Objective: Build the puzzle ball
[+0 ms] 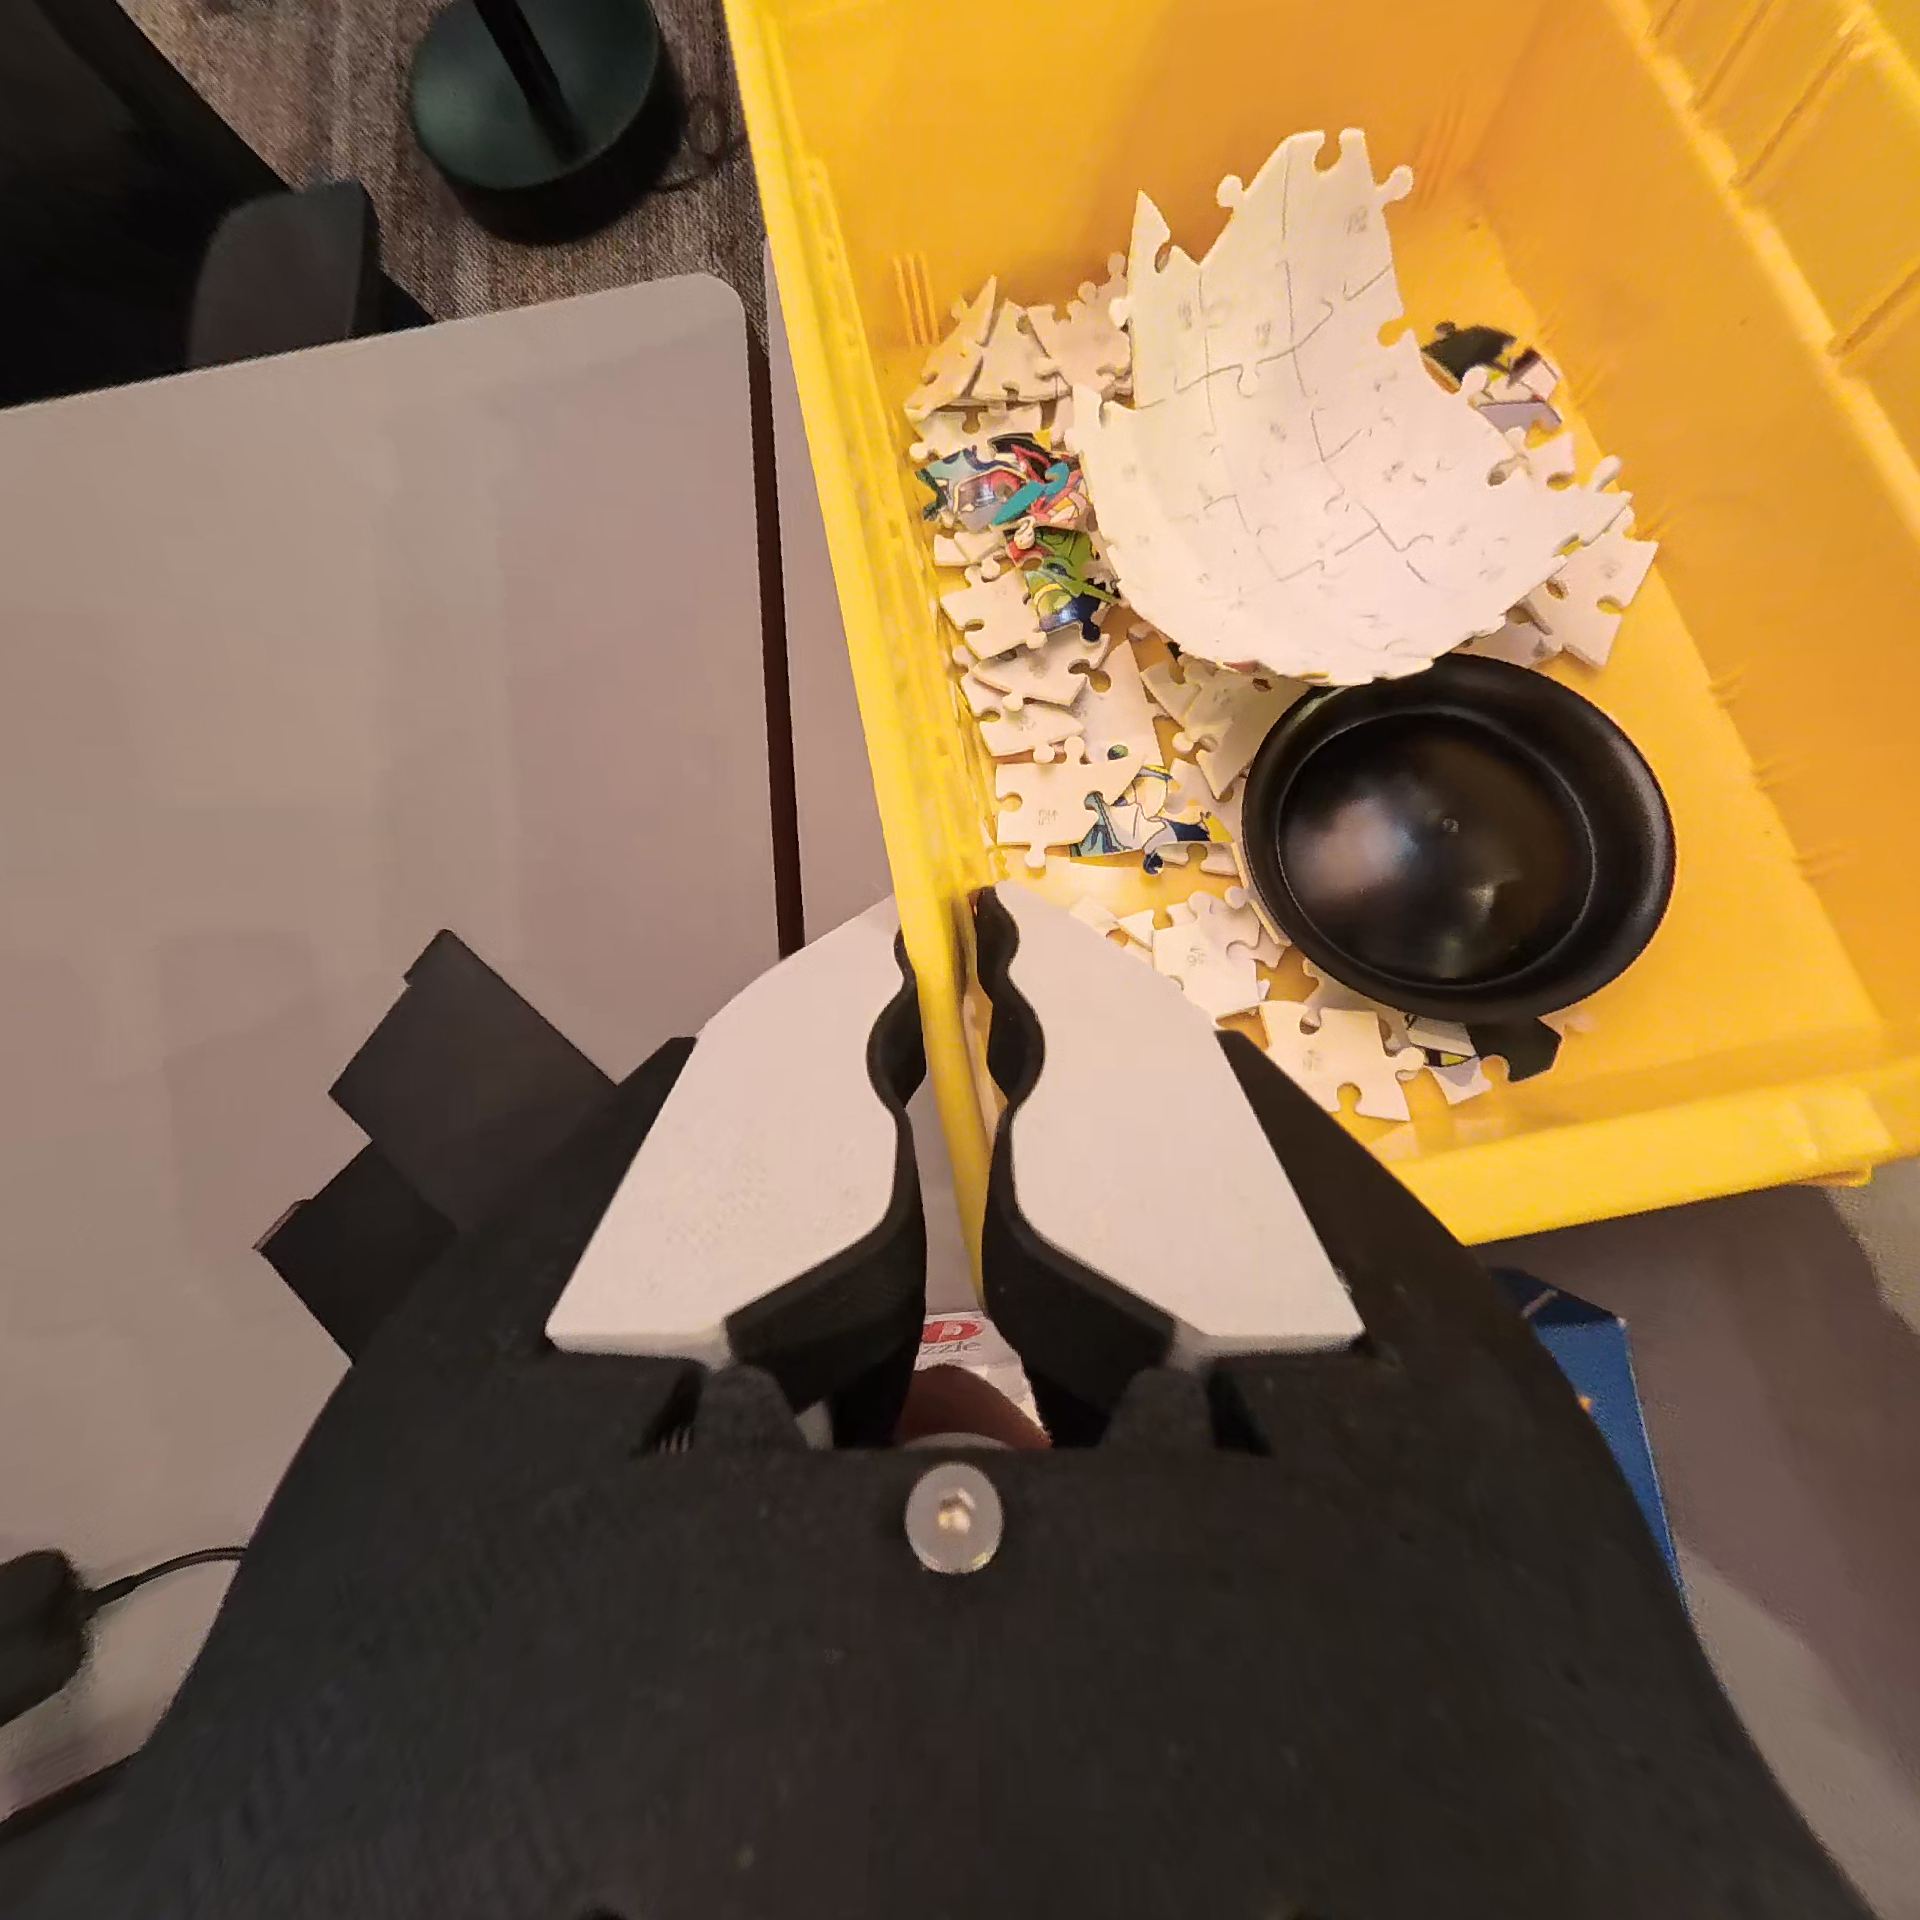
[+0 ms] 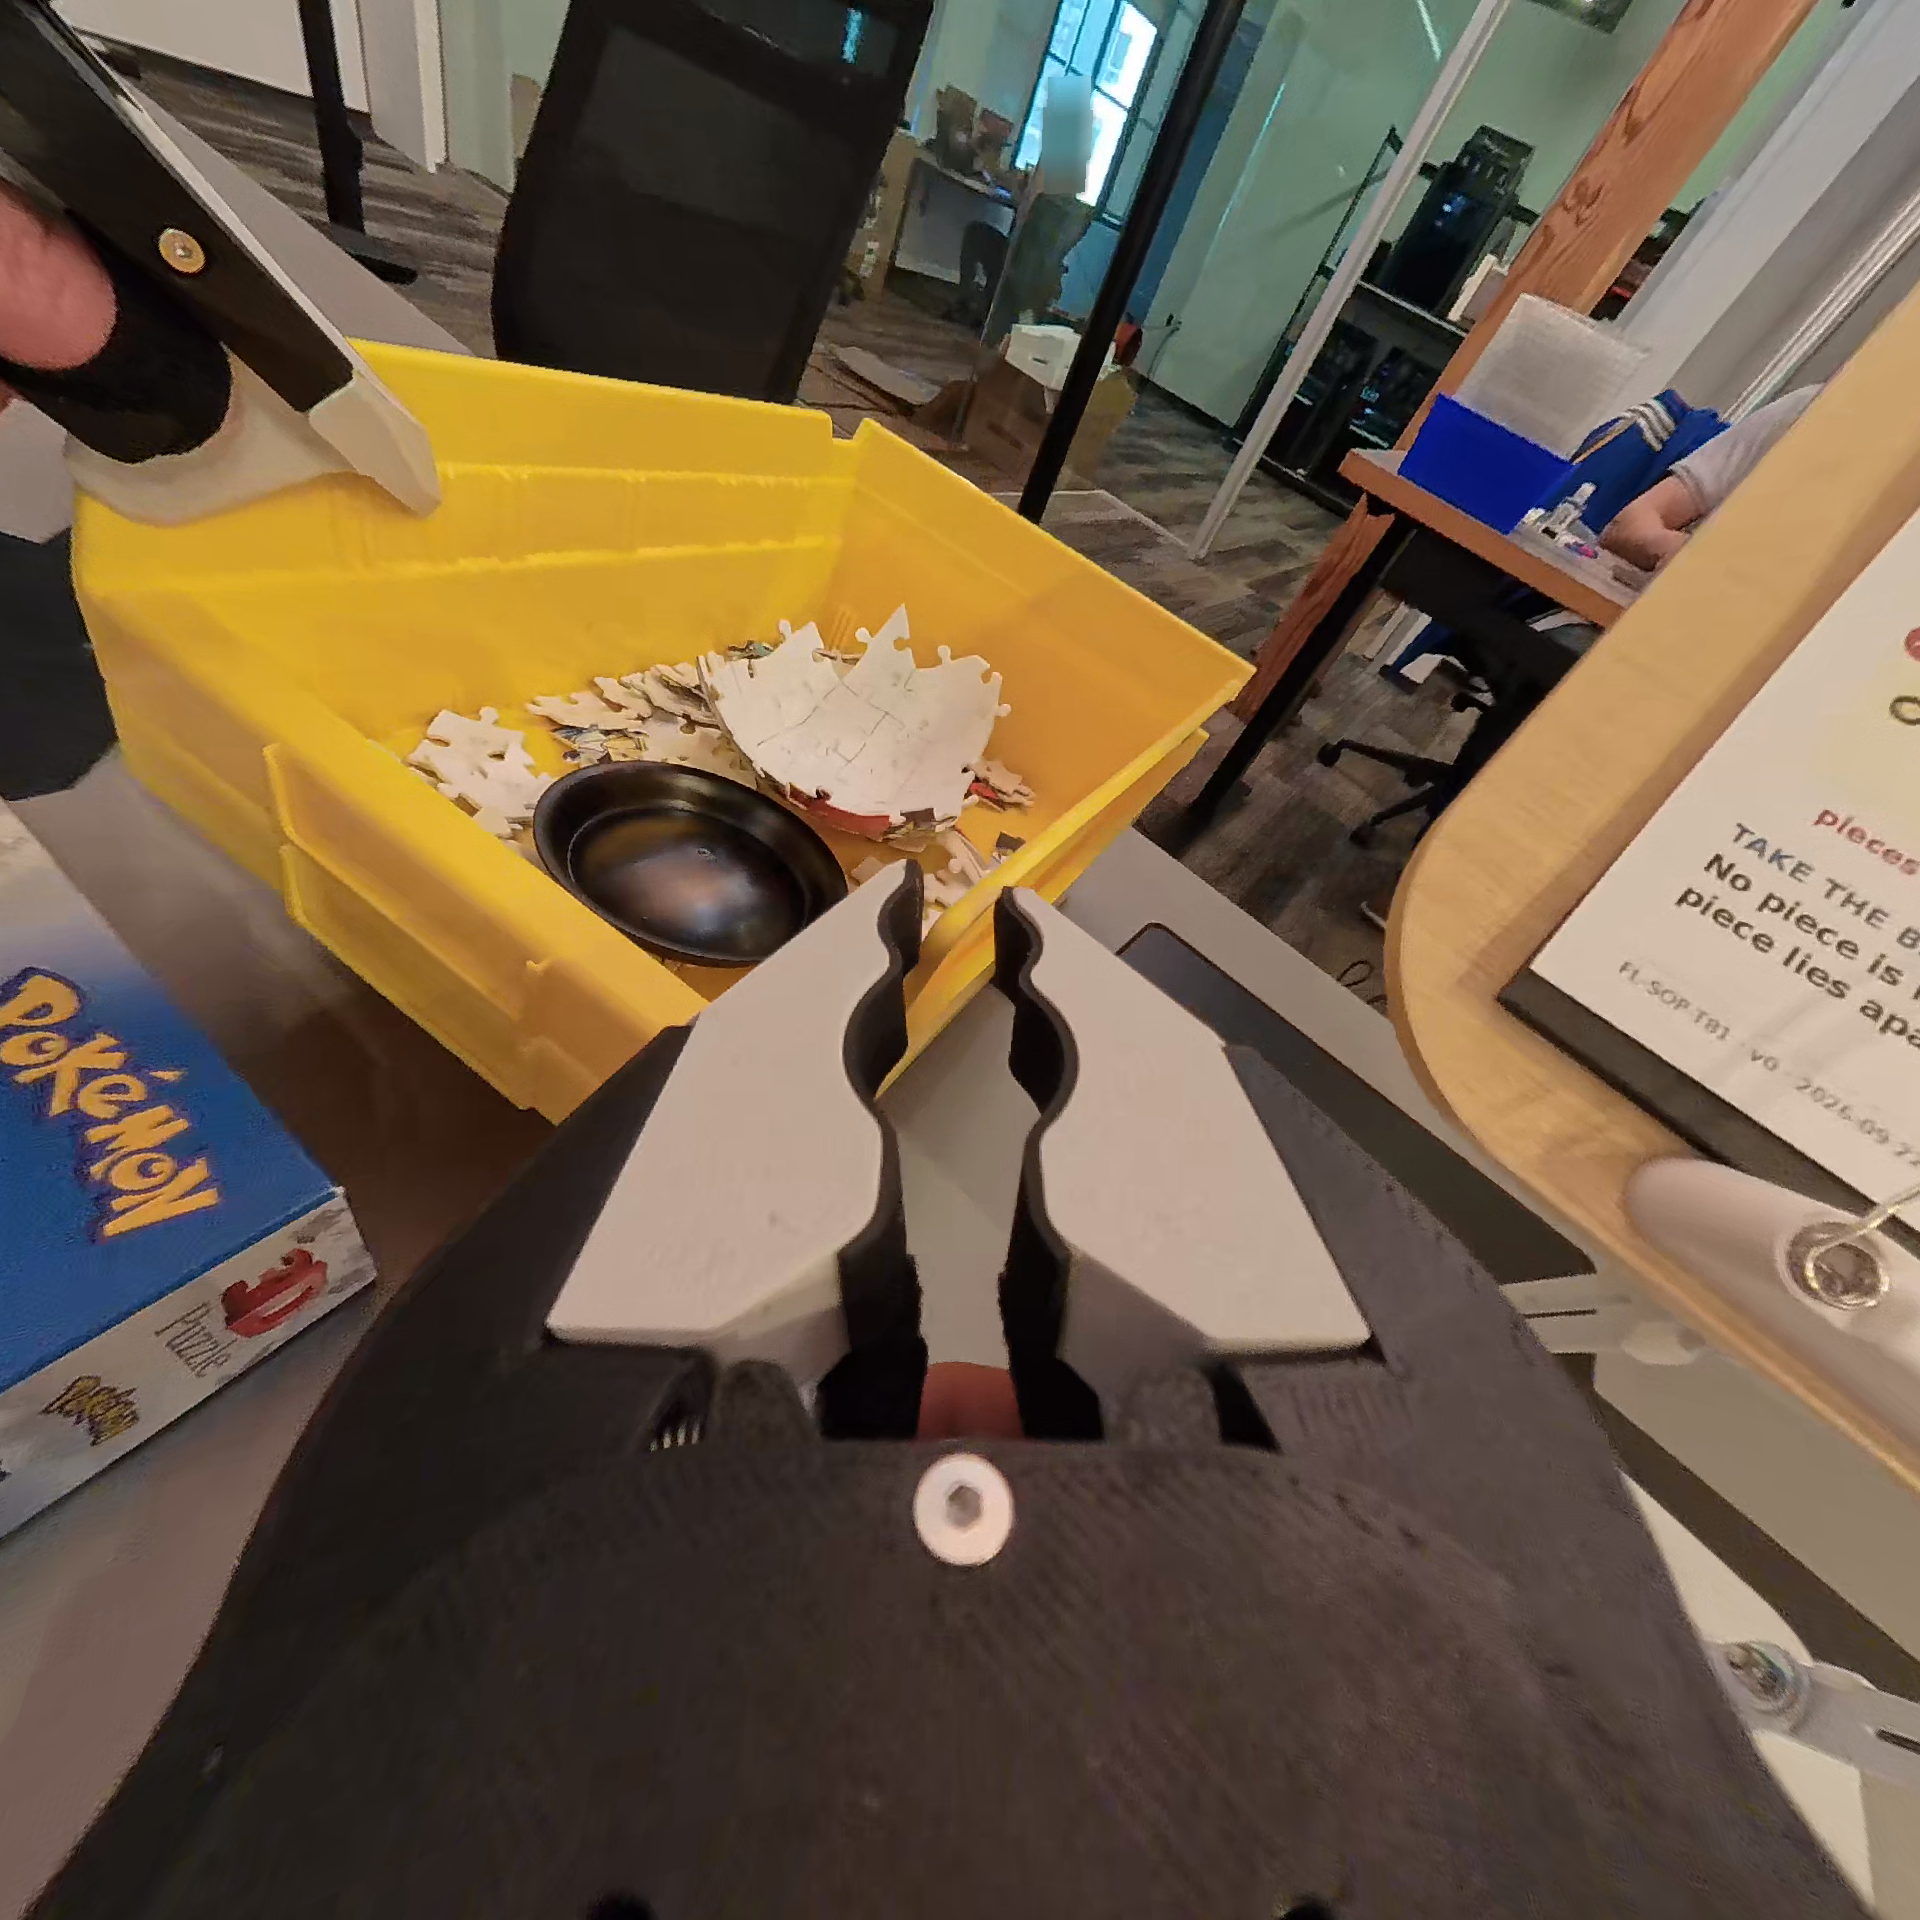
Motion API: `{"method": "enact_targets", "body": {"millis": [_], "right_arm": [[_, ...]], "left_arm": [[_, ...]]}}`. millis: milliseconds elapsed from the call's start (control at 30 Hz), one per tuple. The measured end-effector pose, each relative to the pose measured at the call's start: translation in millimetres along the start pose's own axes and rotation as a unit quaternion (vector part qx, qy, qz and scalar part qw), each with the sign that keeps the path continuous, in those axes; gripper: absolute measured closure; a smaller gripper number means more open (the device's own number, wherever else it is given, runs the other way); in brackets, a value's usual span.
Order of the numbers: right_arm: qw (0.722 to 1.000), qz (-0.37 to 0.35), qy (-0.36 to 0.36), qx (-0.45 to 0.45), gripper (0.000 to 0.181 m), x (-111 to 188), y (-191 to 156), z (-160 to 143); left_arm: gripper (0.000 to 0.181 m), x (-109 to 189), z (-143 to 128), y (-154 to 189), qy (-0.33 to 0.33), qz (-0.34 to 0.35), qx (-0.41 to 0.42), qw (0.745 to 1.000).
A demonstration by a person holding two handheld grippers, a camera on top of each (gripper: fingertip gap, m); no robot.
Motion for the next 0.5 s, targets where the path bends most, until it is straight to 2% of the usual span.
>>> {"method": "enact_targets", "body": {"millis": [133,500], "right_arm": [[1.0,0.004,0.001,0.002,0.169,5,2,-2],[0.997,0.015,-0.03,-0.067,0.169,5,9,-21]], "left_arm": [[0.174,7,0,4,0.02,0.008,-0.004,1.0],[0.174,21,-6,21,0.088,0.038,0.011,0.995]]}}
Point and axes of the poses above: each gripper's, where its closed fingertips meet, x back along the fingers, z out of its top, y = z × x across the jaws, the point moved 5 cm from there along x, back along the fingers, and after that the axes turned 9 degrees about -z, right-handed, at the moved point
